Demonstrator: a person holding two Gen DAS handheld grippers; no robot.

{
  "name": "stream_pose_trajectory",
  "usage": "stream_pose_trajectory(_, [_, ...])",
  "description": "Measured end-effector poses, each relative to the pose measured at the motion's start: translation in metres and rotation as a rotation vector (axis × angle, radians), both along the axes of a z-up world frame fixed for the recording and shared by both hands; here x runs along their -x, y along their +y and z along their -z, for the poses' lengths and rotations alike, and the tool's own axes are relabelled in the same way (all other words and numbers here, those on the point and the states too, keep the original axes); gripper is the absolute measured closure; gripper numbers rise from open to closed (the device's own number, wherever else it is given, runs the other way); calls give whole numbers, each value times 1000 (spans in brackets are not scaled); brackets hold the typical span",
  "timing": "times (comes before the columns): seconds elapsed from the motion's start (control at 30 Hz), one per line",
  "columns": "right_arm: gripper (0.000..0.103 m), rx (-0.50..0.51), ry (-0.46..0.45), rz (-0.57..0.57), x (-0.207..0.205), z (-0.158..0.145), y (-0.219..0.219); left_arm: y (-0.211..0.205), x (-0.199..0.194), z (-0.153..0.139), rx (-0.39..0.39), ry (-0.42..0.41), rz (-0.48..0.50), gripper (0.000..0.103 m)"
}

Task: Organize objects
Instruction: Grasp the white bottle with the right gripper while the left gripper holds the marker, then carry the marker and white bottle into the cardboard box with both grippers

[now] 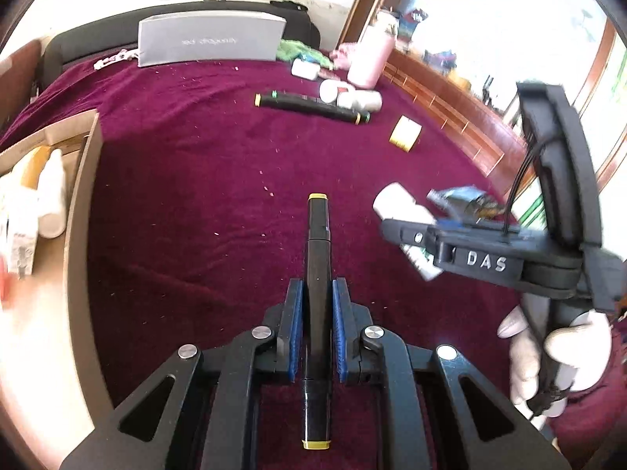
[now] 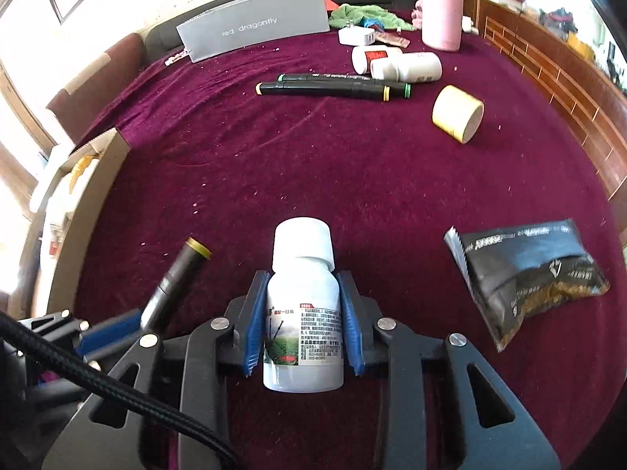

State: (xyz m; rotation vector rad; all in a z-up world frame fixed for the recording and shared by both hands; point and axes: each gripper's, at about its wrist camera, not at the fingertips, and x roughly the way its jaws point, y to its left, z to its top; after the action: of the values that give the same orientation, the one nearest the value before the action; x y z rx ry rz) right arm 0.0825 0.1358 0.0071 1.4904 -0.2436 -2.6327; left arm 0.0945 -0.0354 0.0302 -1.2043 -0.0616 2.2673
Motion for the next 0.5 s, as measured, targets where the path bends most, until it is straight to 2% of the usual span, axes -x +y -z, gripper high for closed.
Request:
stream_pose_trajectory(0.3, [71,127,9,-47,-16,-13,-13,-49,-17,-27,-85,32,-79,92])
stream_pose_trajectory(0.5, [71,213,18,-134,-16,-36,-42,-101,-21,-41,-78,70,-199,91])
